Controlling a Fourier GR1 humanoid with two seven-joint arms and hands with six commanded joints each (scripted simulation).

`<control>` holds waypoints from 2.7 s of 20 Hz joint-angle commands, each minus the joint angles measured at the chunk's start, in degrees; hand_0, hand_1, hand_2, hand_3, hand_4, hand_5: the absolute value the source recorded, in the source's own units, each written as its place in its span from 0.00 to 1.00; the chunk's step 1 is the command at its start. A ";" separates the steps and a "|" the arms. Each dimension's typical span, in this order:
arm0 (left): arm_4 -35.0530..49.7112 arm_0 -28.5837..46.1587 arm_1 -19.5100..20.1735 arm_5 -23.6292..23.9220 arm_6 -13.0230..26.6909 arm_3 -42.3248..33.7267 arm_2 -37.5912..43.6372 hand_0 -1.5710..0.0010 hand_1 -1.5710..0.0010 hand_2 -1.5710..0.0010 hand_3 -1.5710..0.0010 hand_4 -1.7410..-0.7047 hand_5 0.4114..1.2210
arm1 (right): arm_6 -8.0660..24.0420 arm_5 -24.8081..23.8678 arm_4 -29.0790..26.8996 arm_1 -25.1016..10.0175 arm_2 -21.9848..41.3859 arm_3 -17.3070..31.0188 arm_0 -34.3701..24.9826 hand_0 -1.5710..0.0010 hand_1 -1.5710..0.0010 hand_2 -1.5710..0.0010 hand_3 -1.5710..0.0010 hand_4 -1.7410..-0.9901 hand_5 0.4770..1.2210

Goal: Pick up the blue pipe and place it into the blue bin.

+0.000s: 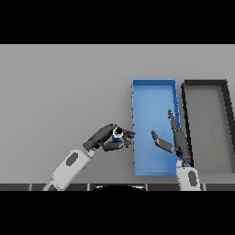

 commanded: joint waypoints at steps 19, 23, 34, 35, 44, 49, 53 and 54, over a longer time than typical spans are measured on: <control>-0.82 -1.25 0.39 -1.03 0.63 -0.04 0.52 0.00 0.00 0.00 0.06 0.00 1.00 | 18.92 24.72 -28.93 -12.54 7.75 -14.81 -20.23 1.00 1.00 1.00 1.00 0.58 0.06; -0.55 -0.64 0.44 -2.39 -1.03 -0.16 0.05 0.00 0.00 0.00 0.04 0.00 1.00 | 21.07 26.88 -27.51 -9.96 11.76 -12.07 -24.79 1.00 1.00 1.00 1.00 0.67 0.07; -3.83 -1.85 2.91 -3.99 3.43 -0.19 -1.04 0.25 0.31 0.32 0.34 0.06 1.00 | 25.04 29.99 -27.01 -2.49 16.09 -1.96 -37.54 0.78 0.76 0.76 0.81 0.54 0.04; -4.57 -2.04 3.56 -5.04 6.32 -0.41 -1.96 0.37 0.44 0.46 0.48 0.18 1.00 | 25.33 30.47 -26.94 -2.01 16.58 -1.61 -37.99 0.66 0.66 0.66 0.72 0.51 0.04; -2.66 0.21 -1.97 -5.53 3.07 -0.18 2.58 0.11 0.12 0.17 0.13 0.04 1.00 | 15.92 29.68 -31.20 -2.89 19.17 0.12 -38.81 0.09 0.09 0.09 0.13 0.40 0.73; -2.01 1.88 -2.16 -6.43 4.32 -1.36 3.24 0.03 0.04 0.12 0.04 0.01 1.00 | 14.22 27.81 -30.15 -4.09 20.96 0.16 -39.51 0.03 0.03 0.03 0.04 0.35 0.91; -8.56 -0.43 0.43 -9.07 1.31 0.05 2.28 0.53 0.56 0.60 0.57 0.42 1.00 | 16.36 26.35 -32.47 -4.31 21.31 0.00 -39.93 0.01 0.01 0.01 0.02 0.34 0.96; -9.72 -0.16 1.32 -10.22 0.27 -0.42 2.37 0.62 0.65 0.68 0.65 0.51 1.00 | 16.81 26.34 -32.45 -4.57 21.44 -0.65 -39.77 0.01 0.01 0.01 0.01 0.33 0.97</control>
